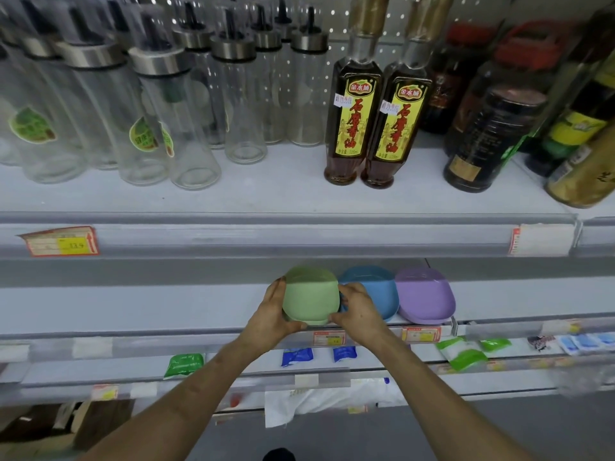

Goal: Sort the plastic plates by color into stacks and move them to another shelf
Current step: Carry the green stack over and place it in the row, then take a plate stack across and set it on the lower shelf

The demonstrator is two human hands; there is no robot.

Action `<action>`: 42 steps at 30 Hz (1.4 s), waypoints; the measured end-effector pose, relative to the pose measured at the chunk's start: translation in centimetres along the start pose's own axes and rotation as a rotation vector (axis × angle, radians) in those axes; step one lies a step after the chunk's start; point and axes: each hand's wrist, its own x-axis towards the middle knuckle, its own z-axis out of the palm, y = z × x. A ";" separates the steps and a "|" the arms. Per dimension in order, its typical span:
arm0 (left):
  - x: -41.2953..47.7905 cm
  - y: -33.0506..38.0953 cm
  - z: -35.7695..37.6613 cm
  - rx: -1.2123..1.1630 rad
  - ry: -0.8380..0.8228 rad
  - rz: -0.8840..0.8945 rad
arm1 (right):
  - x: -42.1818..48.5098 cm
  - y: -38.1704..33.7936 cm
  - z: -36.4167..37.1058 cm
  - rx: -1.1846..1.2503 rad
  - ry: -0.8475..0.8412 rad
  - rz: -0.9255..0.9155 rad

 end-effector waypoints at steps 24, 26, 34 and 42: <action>-15.0 5.2 -6.7 -0.004 0.563 -0.349 | -3.7 -12.9 0.8 0.067 -0.218 -0.566; -19.4 6.0 -7.1 -0.011 0.665 -0.399 | -5.4 -15.1 2.3 0.100 -0.307 -0.682; -38.9 10.8 -8.6 0.031 1.124 -0.616 | -18.0 -26.2 9.0 0.151 -0.626 -1.037; -59.8 16.5 -10.5 0.254 1.570 -0.794 | -35.8 -36.9 14.9 0.168 -0.859 -1.450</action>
